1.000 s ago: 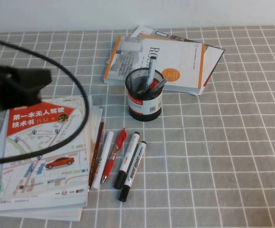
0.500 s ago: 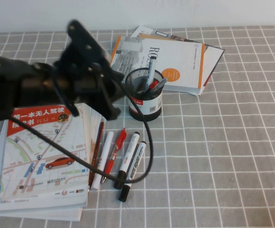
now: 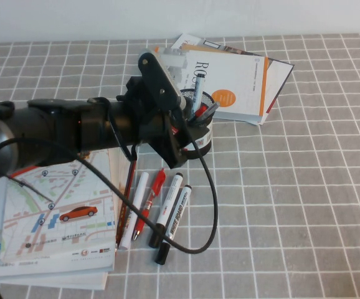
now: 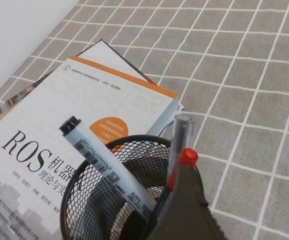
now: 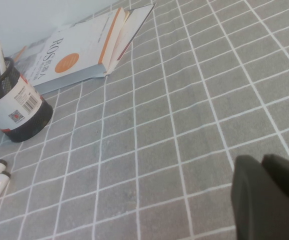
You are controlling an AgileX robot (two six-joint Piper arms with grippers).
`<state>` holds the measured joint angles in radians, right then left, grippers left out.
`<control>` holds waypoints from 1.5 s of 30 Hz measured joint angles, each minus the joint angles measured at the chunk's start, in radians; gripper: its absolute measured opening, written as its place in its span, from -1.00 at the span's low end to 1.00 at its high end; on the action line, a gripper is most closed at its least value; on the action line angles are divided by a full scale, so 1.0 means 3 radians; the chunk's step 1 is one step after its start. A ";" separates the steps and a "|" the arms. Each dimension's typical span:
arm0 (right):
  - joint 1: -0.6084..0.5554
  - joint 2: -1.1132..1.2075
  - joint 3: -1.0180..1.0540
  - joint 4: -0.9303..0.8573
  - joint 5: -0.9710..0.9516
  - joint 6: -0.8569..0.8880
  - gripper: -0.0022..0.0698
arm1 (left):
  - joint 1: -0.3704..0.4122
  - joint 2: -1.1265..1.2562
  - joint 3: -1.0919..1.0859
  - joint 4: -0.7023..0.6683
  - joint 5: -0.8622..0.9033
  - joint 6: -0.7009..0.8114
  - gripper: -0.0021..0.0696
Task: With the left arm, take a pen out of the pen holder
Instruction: 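Take a marker out of the pen holder and lay it on the table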
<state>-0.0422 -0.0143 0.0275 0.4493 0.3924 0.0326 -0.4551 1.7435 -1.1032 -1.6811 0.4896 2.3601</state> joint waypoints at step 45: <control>0.0000 0.0000 0.0000 0.0000 0.0000 0.0000 -0.97 | 0.0000 0.0595 -0.0599 -0.0088 -0.0030 -0.0001 -0.79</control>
<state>-0.0422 -0.0143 0.0275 0.4493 0.3924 0.0326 -0.4551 1.9220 -1.2829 -1.7076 0.4806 2.3597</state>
